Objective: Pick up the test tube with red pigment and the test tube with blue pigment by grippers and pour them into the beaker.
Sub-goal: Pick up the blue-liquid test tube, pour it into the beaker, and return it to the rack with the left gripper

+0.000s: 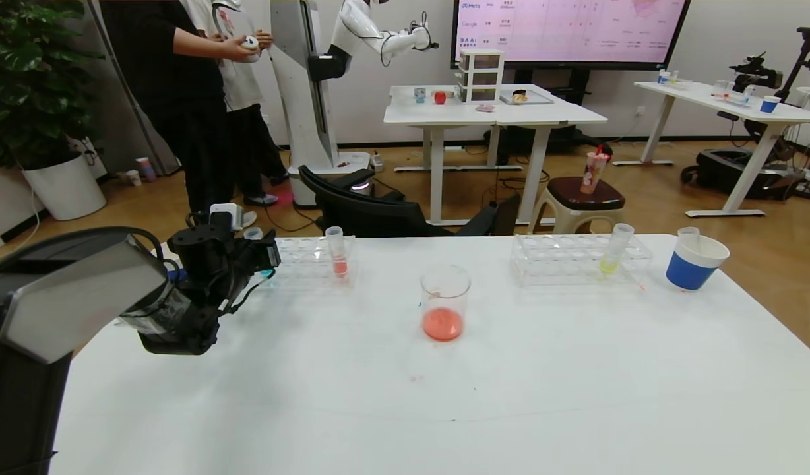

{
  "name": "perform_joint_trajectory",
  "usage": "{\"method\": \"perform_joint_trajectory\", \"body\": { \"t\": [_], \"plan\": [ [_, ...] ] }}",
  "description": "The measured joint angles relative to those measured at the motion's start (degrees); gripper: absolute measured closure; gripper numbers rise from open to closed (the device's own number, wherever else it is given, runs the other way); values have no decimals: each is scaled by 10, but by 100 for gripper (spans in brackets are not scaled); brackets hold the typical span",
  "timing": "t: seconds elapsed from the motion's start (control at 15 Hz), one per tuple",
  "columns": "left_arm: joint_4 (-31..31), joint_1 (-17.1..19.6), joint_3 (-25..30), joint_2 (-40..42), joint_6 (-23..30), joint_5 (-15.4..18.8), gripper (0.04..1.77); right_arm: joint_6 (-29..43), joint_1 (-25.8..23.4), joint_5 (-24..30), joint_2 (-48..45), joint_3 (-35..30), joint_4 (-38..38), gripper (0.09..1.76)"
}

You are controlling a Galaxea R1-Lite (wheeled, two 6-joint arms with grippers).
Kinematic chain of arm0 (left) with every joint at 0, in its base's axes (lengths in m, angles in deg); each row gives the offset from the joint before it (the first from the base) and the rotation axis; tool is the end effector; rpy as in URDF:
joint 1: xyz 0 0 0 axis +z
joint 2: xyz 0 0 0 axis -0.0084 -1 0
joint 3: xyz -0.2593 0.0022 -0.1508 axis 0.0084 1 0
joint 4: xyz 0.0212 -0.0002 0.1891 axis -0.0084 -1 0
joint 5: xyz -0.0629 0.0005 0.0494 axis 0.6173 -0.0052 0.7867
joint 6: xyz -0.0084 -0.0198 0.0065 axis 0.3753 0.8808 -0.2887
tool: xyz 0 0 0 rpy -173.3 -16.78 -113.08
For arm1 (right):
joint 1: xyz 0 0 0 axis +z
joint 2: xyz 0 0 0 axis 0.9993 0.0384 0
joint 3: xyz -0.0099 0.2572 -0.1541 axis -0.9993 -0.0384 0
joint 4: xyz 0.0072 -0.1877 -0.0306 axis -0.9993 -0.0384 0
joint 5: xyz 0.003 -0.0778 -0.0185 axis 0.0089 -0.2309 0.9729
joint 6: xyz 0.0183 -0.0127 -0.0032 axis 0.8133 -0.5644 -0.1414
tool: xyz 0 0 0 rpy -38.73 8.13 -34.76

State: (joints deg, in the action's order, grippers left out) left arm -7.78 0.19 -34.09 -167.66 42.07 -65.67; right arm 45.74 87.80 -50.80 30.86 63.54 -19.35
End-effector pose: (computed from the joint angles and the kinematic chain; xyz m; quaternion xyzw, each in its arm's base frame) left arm 0.4459 -0.0009 0.0579 -0.0056 -0.0048 0.0284 0.9996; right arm -0.0228 0.0006 0.0753 -0.0317 -0.0001 0.0129 0.9994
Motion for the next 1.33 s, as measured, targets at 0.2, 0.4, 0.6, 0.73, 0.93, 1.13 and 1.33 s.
{"method": "perform_joint_trajectory", "body": {
  "t": [0.2,0.4,0.6,0.73,0.93,1.13,1.33],
  "plan": [
    [-5,-3,0,11,-1,-1,128,0,0,0,0,0,0,11],
    [-52,-5,-7,38,-3,-2,128,0,0,0,0,0,0,11],
    [-121,-8,-30,81,-4,-2,128,0,0,0,0,0,0,11],
    [-168,-10,-45,112,-4,-1,128,0,0,0,0,0,0,11],
    [-218,-25,-56,157,-5,3,128,0,0,0,0,0,0,11],
    [-247,-66,-57,199,-8,10,128,0,0,0,0,0,0,11],
    [-247,-124,-54,225,-47,38,128,0,0,0,0,0,0,11]
  ]
}}
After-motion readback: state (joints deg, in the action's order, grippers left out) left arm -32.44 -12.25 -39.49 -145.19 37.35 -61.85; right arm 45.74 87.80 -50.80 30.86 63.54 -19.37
